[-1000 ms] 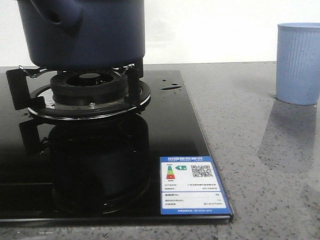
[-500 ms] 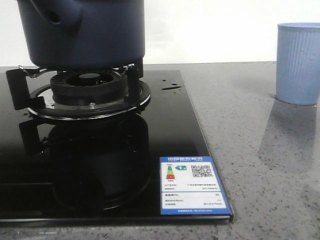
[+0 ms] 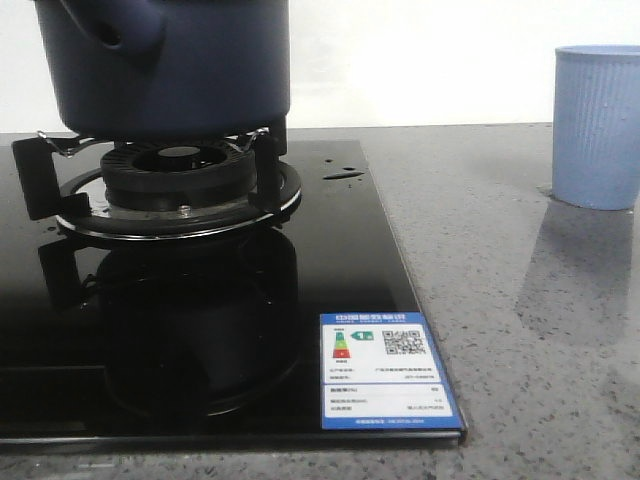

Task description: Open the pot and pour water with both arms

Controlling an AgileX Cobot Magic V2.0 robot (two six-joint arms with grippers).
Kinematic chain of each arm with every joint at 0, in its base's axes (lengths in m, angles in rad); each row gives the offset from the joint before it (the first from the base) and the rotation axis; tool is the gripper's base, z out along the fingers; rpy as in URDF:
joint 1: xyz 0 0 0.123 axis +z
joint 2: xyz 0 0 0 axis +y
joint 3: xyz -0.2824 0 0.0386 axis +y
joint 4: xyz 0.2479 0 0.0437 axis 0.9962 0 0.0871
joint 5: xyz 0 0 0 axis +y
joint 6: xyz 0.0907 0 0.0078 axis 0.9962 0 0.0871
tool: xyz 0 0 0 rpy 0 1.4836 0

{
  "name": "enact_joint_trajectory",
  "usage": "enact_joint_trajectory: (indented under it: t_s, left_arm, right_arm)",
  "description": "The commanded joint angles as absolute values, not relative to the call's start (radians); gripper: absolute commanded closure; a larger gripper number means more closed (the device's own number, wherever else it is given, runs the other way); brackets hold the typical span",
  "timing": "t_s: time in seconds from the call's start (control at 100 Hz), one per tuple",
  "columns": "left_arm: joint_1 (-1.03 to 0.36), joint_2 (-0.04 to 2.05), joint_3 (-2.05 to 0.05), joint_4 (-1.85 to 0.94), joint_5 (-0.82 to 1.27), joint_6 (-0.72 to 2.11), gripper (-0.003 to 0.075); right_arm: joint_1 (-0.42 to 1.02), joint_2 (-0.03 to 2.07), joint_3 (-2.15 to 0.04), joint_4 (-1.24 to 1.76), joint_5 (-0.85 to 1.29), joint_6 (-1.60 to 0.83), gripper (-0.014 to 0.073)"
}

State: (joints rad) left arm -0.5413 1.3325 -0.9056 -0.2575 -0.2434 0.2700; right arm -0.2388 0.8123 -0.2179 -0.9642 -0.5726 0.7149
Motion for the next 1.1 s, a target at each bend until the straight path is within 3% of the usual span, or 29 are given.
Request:
enact_joint_trajectory:
  t_s: [0.0,0.31,0.6,0.91,1.09]
  left_arm:
    - [-0.548,1.300,-0.947,-0.249,-0.335,0.266,0.0348]
    - [-0.548,1.300,-0.947,-0.249,-0.333,0.266,0.0315]
    - [-0.548,1.300,-0.947,-0.249,-0.342,0.266,0.0171]
    - [-0.539,1.185,-0.947,-0.249,-0.346,0.266,0.0169]
    - [-0.475,1.046,-0.947,-0.249,-0.300,0.270,0.0170]
  right_arm:
    - [-0.247,0.802,-0.237,-0.937,-0.617,0.717,-0.0066]
    - [-0.247,0.802,-0.237,-0.937,-0.617,0.717,-0.0066]
    - [-0.247,0.802,-0.237,-0.937,-0.617,0.717,-0.0066]
    - [-0.247,0.802,-0.237,-0.937,-0.632,0.717,-0.0066]
    - [-0.245,0.802,-0.237,-0.937,-0.746,0.731,-0.0066]
